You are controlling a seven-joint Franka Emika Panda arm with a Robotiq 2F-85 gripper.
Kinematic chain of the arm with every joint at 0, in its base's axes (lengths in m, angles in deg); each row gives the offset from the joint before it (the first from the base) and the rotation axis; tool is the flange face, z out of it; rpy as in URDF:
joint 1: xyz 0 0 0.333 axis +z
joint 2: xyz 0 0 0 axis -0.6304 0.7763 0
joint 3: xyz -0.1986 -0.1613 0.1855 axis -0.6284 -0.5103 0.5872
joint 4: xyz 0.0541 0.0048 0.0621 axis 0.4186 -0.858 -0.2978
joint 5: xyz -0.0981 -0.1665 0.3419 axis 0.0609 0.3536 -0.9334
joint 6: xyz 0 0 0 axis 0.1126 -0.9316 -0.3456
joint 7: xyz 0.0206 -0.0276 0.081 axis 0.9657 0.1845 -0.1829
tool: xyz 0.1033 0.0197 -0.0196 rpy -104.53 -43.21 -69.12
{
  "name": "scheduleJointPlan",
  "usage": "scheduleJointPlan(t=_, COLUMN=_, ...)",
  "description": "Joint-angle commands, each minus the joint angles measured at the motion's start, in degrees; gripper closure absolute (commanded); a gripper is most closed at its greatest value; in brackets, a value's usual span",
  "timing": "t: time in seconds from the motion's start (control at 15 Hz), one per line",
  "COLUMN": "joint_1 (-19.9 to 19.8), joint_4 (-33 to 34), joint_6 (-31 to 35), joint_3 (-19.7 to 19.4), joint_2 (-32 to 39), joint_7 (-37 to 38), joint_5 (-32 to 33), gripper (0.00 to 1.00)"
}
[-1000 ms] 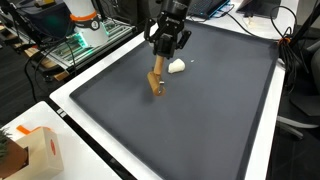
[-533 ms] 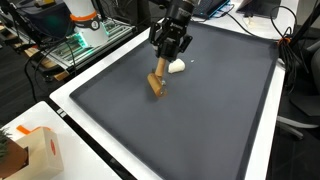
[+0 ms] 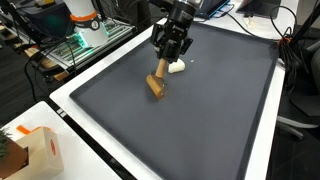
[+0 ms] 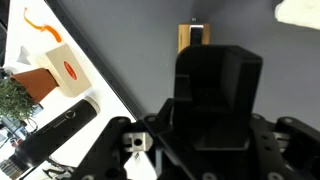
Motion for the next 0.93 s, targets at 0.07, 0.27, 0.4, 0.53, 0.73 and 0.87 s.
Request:
scheduleJointPlan(t=0.07, joint_1=0.94, joint_4=0.86, joint_6=-2.52, joint_3=-0.08, joint_2=1.20, joint_7=-0.11, joint_5=1.76, gripper=0.77)
scheduleJointPlan(t=0.27, joint_1=0.82, joint_4=0.96, joint_6=-3.12, joint_3=0.08, joint_2=1.29, joint_7=-1.71, joint_5=1.03, gripper=0.77)
scheduleJointPlan(t=0.4, joint_1=0.72, joint_4=0.92, joint_6=-3.37, joint_3=0.19, joint_2=1.29, joint_7=-3.02, joint_5=0.59, gripper=0.77)
scheduleJointPlan(t=0.53, joint_1=0.66, joint_4=0.86, joint_6=-3.62, joint_3=0.31, joint_2=1.31, joint_7=-4.23, joint_5=0.23, gripper=0.77)
scheduleJointPlan(t=0.73, joint_1=0.48, joint_4=0.82, joint_6=-3.64, joint_3=0.45, joint_2=1.26, joint_7=-6.20, joint_5=-0.55, gripper=0.77)
scheduleJointPlan(t=0.87, joint_1=0.13, joint_4=0.79, joint_6=-3.41, joint_3=0.62, joint_2=1.04, joint_7=-8.50, joint_5=-1.86, gripper=0.77)
